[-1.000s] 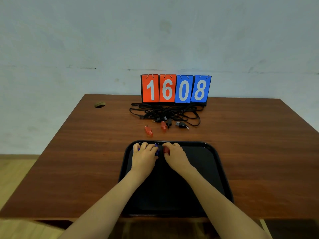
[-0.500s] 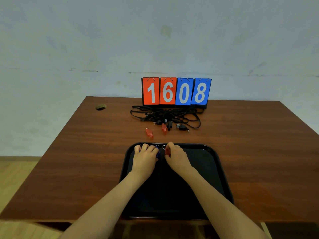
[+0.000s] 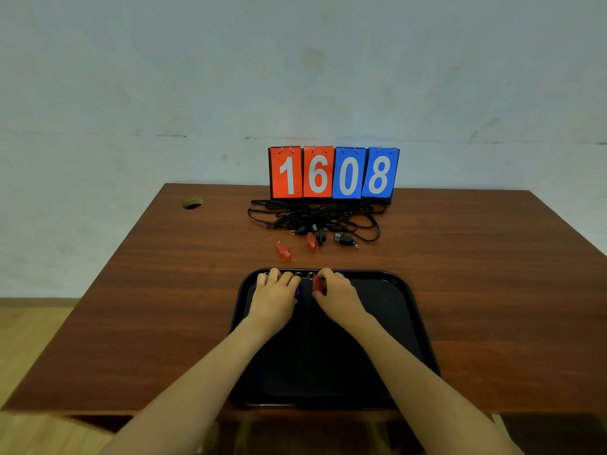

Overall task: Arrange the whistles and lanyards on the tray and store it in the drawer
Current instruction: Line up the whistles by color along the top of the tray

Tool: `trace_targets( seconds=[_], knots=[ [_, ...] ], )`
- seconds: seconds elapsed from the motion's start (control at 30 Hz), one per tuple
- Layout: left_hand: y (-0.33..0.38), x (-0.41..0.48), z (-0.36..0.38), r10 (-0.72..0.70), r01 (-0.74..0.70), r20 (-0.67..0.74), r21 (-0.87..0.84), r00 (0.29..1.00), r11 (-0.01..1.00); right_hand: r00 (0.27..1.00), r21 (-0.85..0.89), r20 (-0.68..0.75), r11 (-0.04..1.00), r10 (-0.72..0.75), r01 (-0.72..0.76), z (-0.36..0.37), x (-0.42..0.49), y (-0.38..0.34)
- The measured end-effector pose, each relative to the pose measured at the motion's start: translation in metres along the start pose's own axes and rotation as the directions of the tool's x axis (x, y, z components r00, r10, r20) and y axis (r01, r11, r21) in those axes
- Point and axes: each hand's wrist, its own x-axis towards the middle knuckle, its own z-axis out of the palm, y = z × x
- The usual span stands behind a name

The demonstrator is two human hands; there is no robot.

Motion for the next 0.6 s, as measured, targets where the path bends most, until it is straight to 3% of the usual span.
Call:
trace_targets(
  seconds=[0.23,0.43,0.6],
  knots=[
    [-0.004,-0.002,0.001,-0.002,0.001,-0.002,-0.058,1.000,0.998,0.998,0.045,0.050,0.998,0.037,-0.039,-0.002,0.005,0.008],
    [-0.007,0.011,-0.004,-0.015,-0.015,-0.171,-0.171,0.985,0.985,0.964,-0.009,-0.264,0.999,-0.041,0.040,-0.009,0.021,0.012],
    [-0.017,0.051,-0.019,-0.177,0.151,-0.112,-0.208,0.978,0.966,0.972,-0.040,-0.220,0.996,-0.085,0.078,-0.028,0.063,0.002]
  ],
)
